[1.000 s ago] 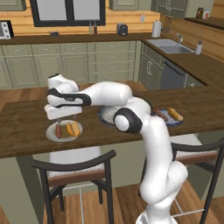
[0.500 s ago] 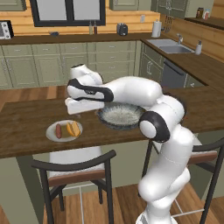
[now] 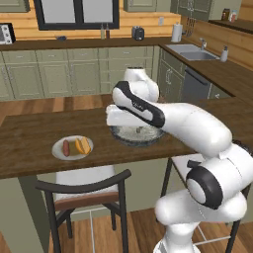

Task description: Place one bun and one sausage from the bowl on each plate.

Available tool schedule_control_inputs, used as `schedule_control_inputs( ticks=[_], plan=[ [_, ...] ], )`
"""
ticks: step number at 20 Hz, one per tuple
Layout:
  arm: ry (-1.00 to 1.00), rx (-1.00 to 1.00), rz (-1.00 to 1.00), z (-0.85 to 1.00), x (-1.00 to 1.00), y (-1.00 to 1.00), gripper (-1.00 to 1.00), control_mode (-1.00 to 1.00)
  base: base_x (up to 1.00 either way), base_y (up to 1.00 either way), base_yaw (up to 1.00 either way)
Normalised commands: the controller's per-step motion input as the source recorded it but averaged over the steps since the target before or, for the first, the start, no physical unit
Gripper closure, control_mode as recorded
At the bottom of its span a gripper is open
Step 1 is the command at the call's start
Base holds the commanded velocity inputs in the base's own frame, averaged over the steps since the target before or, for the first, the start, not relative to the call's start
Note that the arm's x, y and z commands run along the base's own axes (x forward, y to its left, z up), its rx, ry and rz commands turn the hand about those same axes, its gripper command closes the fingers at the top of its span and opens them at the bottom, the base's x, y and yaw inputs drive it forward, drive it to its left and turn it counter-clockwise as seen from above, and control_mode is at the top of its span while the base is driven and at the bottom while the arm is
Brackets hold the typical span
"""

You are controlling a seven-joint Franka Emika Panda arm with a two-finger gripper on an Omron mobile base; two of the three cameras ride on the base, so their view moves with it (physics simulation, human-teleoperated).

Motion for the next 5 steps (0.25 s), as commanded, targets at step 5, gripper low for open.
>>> schedule_control_inputs(
  ticks=[5],
  plan=[
    [-0.03, 0.01, 0.0, 0.35, -1.0, -0.43, -1.0, -1.0, 0.0, 0.0, 0.0]
  ],
)
